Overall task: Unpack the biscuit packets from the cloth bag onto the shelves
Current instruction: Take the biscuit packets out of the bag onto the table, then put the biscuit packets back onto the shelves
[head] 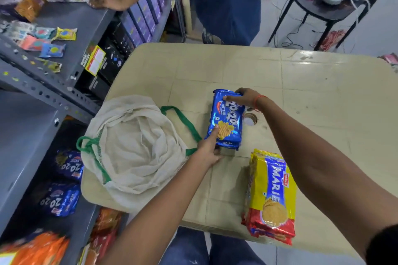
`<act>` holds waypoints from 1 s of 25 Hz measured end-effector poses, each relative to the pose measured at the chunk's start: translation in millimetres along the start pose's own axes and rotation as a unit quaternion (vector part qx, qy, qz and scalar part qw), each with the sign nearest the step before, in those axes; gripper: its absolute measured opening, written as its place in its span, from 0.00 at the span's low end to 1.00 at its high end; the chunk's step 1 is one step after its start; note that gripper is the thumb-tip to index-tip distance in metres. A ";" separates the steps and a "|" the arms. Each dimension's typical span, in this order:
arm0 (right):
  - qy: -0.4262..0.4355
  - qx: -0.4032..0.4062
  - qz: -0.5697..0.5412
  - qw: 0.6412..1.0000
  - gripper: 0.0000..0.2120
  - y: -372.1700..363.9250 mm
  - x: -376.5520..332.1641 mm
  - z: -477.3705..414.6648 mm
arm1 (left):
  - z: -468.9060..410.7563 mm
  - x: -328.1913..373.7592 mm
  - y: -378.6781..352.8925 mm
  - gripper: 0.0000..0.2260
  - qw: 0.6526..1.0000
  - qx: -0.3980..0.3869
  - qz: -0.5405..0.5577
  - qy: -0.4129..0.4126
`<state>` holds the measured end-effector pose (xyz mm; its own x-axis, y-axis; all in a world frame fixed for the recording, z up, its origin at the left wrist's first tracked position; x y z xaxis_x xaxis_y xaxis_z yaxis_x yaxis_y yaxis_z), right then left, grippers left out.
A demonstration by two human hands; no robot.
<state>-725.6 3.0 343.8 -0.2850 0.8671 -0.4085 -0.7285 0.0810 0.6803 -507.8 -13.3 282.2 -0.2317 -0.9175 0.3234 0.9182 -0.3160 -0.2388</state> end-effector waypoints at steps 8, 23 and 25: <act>-0.022 -0.067 -0.144 0.987 0.23 -27.1 25.1 49.9 | 41.2 32.1 17.4 0.23 0.992 -0.011 0.076 -0.100; 0.217 -0.209 -0.050 0.952 0.26 -182.1 -354.2 171.1 | 235.7 178.6 354.4 0.22 0.884 0.182 0.228 -0.365; 0.238 -0.230 -0.056 0.942 0.30 -223.4 -405.6 194.5 | 265.2 180.9 412.1 0.22 0.859 0.247 0.234 -0.383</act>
<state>-326.0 -271.2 475.9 -0.3569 0.5376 -0.7639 -0.9326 -0.1574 0.3249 -86.1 -245.5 485.1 0.3055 -0.4289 0.8502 0.9216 0.3577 -0.1506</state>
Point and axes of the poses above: each hand's wrist, its own z-axis away from the middle knuckle, its own y-axis out of the back of the hand, x = y × z, the point moved 10 cm from there along -z, towards the middle knuckle, and after that the axes turned 11 degrees about z, right-handed, at the moved point
